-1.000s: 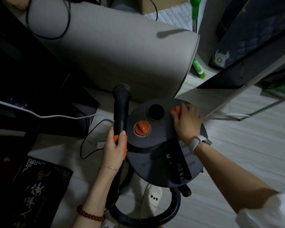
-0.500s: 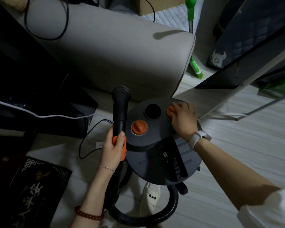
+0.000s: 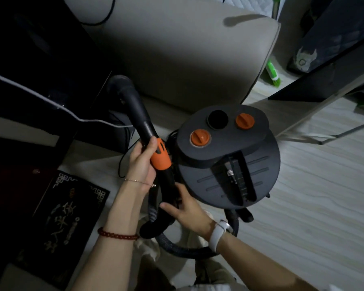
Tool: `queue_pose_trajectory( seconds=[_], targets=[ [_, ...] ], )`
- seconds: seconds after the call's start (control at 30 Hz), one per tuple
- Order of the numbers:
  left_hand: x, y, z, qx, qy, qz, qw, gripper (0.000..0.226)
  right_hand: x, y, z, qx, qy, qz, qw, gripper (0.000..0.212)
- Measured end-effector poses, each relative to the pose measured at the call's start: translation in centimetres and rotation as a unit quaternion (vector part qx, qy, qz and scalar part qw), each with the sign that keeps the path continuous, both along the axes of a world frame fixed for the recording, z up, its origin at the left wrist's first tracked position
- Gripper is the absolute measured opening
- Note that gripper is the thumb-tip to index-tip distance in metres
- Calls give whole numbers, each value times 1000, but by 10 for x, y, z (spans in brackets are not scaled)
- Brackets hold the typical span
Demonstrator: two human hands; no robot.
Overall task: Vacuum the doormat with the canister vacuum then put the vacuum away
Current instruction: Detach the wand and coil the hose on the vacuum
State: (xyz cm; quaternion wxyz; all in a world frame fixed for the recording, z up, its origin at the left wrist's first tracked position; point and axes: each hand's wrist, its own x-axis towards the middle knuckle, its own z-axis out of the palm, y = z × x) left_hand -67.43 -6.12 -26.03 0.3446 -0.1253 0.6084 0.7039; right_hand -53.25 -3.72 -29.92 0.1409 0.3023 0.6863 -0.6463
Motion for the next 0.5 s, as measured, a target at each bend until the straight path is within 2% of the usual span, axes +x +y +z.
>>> queue_pose_trajectory(
  seconds=[0.07,0.17,0.27,0.33,0.43,0.5],
  targets=[
    [1,-9,0,9,-9,9,1000,12,-5,-1,-2,26,2,7,1000,49],
    [4,-25,1,17,-10,-15,1000,14,-3,-3,-3,49,21,29,998,45],
    [13,-57,-14,-87,-8,-79,993,36,3,-7,-3,49,23,2,999,46],
    [26,-84,-30,-186,-28,-105,977,40,2,-6,-1,48,30,-30,998,40],
    [51,-131,-73,-323,-143,-124,927,47,-6,-4,8,44,59,-61,995,31],
    [63,-160,-110,-326,-237,-137,905,62,-13,-5,14,51,82,-72,993,29]
  ],
)
